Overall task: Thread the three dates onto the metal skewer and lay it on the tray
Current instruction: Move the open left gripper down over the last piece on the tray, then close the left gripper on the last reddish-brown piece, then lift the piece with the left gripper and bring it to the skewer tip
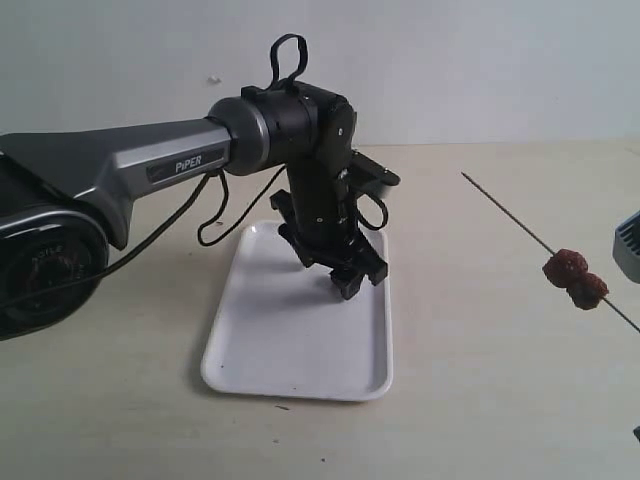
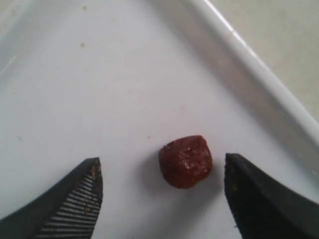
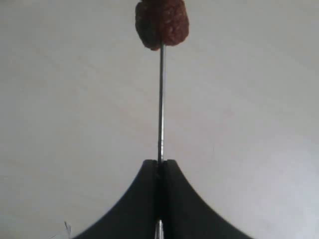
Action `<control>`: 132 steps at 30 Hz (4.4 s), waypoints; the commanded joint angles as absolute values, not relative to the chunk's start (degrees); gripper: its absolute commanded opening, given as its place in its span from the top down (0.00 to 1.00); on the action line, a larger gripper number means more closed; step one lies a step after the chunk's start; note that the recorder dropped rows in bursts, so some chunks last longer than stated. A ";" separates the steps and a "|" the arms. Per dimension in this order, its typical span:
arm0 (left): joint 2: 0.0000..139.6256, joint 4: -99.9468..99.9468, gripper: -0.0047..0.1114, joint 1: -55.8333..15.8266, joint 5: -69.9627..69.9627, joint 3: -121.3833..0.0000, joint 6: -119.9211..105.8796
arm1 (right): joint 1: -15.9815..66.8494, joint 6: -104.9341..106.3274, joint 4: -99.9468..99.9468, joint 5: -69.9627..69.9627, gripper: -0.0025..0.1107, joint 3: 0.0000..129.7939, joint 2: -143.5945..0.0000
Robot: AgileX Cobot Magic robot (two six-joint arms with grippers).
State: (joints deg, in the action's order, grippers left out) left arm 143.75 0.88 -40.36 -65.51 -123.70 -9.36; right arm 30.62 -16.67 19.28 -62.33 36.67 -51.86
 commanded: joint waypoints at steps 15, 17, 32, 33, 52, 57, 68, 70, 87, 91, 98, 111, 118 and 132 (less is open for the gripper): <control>144.69 0.81 0.46 -40.71 -64.43 -124.09 -10.27 | 30.64 -16.78 19.89 -62.22 0.98 36.99 -51.34; 144.69 0.81 0.46 -40.71 -64.43 -124.09 -10.27 | 30.64 -16.78 19.89 -62.22 0.98 36.99 -51.34; 144.69 0.81 0.55 -40.71 -64.99 -124.09 -10.27 | 30.64 -16.78 19.89 -61.58 0.98 36.99 -51.34; 144.69 0.81 0.56 -40.71 -65.08 -124.09 -10.27 | 30.64 -16.78 19.89 -61.58 0.98 36.99 -51.34; 144.69 0.81 0.65 -40.71 -65.87 -124.09 -10.27 | 30.64 -16.78 19.99 -61.60 0.98 36.99 -51.34; 144.69 0.81 0.65 -40.71 -65.87 -124.09 -10.27 | 30.64 -16.78 19.99 -61.60 0.98 36.99 -51.34; 144.69 0.81 0.65 -40.71 -65.87 -124.09 -10.27 | 30.64 -16.66 20.00 -61.60 0.98 36.99 -51.34; 144.69 0.69 0.65 -40.71 -65.87 -124.09 -10.27 | 30.64 -16.66 20.00 -61.60 0.98 36.99 -51.34; 142.98 -6.34 0.73 -40.71 -68.34 -125.74 -22.90 | 30.64 -16.77 20.00 -64.00 0.98 36.99 -51.34; 139.78 -7.47 0.73 -40.57 -69.96 -126.14 -29.71 | 30.64 -16.77 19.80 -65.19 0.98 36.99 -51.34; 134.60 -3.77 0.73 -40.57 -69.96 -126.00 -50.92 | 30.64 -8.82 10.45 -66.17 0.98 36.99 -51.34; 128.93 11.34 0.73 -40.56 -69.96 -124.82 -70.23 | 30.64 -1.54 6.41 -67.00 0.98 36.99 -51.34; 125.51 21.32 0.73 -40.48 -69.96 -118.78 -82.50 | 30.64 -1.54 6.55 -68.11 0.98 36.99 -51.34; 121.74 19.74 0.73 -40.48 -69.96 -106.61 -91.70 | 30.64 2.26 4.53 -67.31 0.98 36.99 -53.09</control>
